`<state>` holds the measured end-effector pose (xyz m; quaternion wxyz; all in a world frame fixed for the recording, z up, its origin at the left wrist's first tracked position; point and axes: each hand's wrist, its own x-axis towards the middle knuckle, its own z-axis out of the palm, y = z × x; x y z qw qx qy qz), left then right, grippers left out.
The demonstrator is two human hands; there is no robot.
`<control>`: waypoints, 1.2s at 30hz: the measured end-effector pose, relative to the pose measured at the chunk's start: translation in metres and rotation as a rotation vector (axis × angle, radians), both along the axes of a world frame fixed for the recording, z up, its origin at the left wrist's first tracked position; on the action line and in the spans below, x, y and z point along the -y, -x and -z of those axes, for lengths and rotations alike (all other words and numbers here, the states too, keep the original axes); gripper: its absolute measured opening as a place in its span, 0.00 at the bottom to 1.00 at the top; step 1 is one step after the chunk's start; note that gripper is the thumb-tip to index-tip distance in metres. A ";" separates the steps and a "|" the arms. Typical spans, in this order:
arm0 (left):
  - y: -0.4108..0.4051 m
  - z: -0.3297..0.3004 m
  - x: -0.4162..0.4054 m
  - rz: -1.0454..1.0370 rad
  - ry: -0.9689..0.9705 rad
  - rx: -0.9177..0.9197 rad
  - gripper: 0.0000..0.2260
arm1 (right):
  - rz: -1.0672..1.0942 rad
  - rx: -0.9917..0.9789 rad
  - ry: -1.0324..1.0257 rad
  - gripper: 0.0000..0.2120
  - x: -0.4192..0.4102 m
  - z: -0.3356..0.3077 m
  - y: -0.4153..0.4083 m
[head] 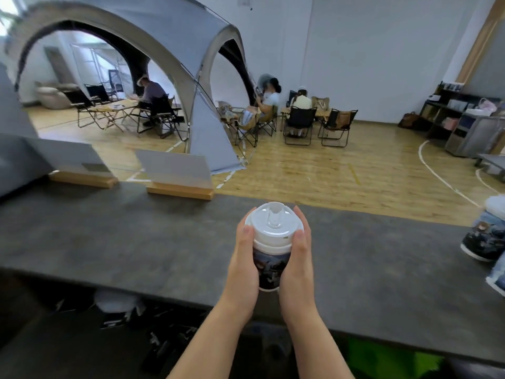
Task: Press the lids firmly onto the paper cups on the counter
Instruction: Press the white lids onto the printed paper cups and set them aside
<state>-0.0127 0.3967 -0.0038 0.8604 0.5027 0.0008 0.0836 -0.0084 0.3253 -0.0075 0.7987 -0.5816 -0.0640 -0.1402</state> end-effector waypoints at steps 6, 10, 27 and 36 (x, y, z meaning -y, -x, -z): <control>0.051 0.005 -0.147 -0.102 -0.018 -0.024 0.23 | -0.142 -0.013 -0.005 0.27 -0.145 0.011 0.051; 0.080 0.003 -0.227 -0.128 0.001 -0.037 0.27 | -0.235 -0.006 0.040 0.30 -0.224 0.013 0.076; 0.074 -0.029 -0.364 -0.066 -0.291 -0.119 0.24 | -0.316 -0.317 0.308 0.34 -0.320 -0.029 0.025; -0.028 -0.020 -0.403 -0.354 -0.439 -0.126 0.10 | -0.137 -0.330 0.156 0.20 -0.354 -0.016 -0.068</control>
